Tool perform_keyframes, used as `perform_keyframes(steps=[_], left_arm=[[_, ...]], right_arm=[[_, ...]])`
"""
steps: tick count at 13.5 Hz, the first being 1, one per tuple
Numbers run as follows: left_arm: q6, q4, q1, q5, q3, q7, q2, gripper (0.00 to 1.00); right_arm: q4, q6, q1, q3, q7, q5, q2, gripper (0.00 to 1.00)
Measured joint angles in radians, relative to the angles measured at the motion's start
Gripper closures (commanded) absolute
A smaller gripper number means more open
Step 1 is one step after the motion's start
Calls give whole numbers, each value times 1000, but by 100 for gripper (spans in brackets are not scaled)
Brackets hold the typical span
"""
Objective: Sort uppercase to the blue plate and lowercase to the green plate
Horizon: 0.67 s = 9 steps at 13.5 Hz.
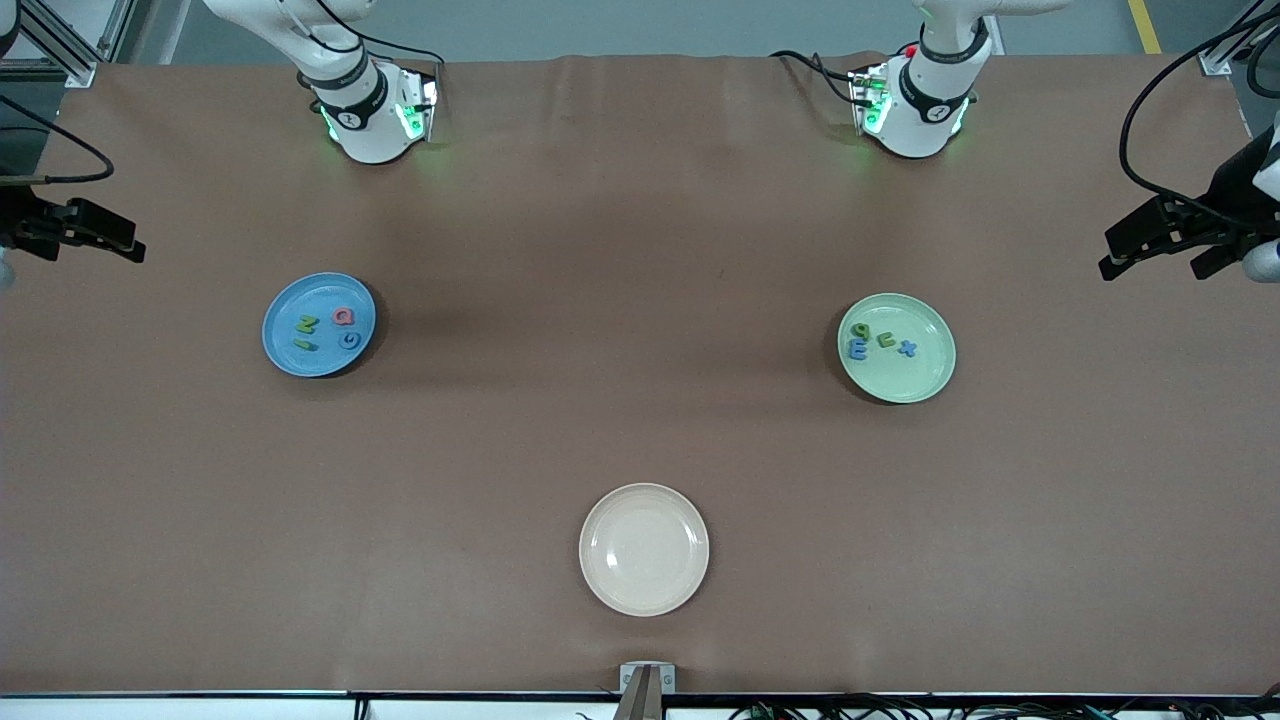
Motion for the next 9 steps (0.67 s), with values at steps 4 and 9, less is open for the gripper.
perform_keyframes(steps=[4,9], left_arm=[[0,0,0,0,0,0,0,0],[0,1,0,0,0,0,0,0]], right_arm=[[-30,3,23,0,0,0,-40,0],[-33,3,23,-6,0,0,-66,0]])
